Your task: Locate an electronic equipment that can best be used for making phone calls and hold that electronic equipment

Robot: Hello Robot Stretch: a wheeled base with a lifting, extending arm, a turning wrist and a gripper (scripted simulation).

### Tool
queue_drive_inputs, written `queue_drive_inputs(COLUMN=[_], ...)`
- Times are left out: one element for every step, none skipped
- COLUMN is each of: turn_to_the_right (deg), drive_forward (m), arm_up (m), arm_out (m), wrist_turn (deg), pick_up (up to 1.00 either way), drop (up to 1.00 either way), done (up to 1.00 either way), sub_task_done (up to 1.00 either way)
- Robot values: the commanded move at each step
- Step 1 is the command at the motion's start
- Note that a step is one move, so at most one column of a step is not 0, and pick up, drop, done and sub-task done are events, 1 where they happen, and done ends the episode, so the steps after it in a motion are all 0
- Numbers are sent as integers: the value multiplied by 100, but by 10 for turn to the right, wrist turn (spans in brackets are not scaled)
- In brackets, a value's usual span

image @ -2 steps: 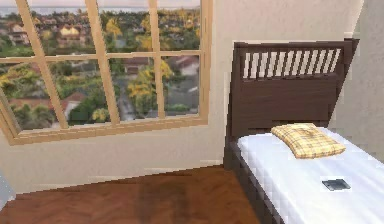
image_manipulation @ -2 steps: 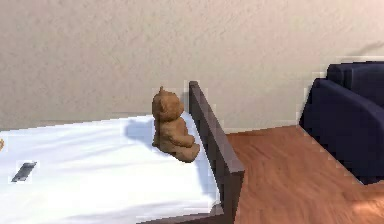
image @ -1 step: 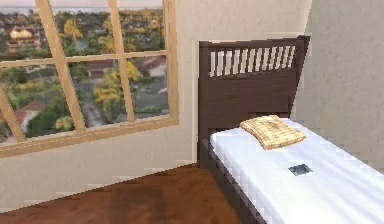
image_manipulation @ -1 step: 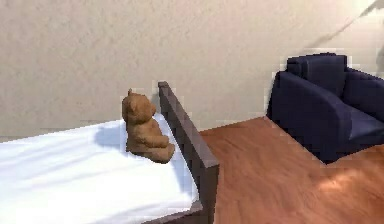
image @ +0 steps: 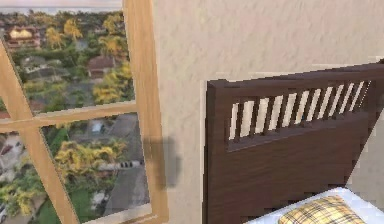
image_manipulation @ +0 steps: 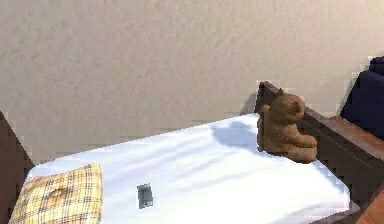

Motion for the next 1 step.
queue_drive_inputs(turn_to_the_right=[-120], drive_forward=[0], arm_up=[0], arm_out=[0], wrist_turn=[0], pick_up=[0], drop=[0], done=[0], sub_task_done=[0])
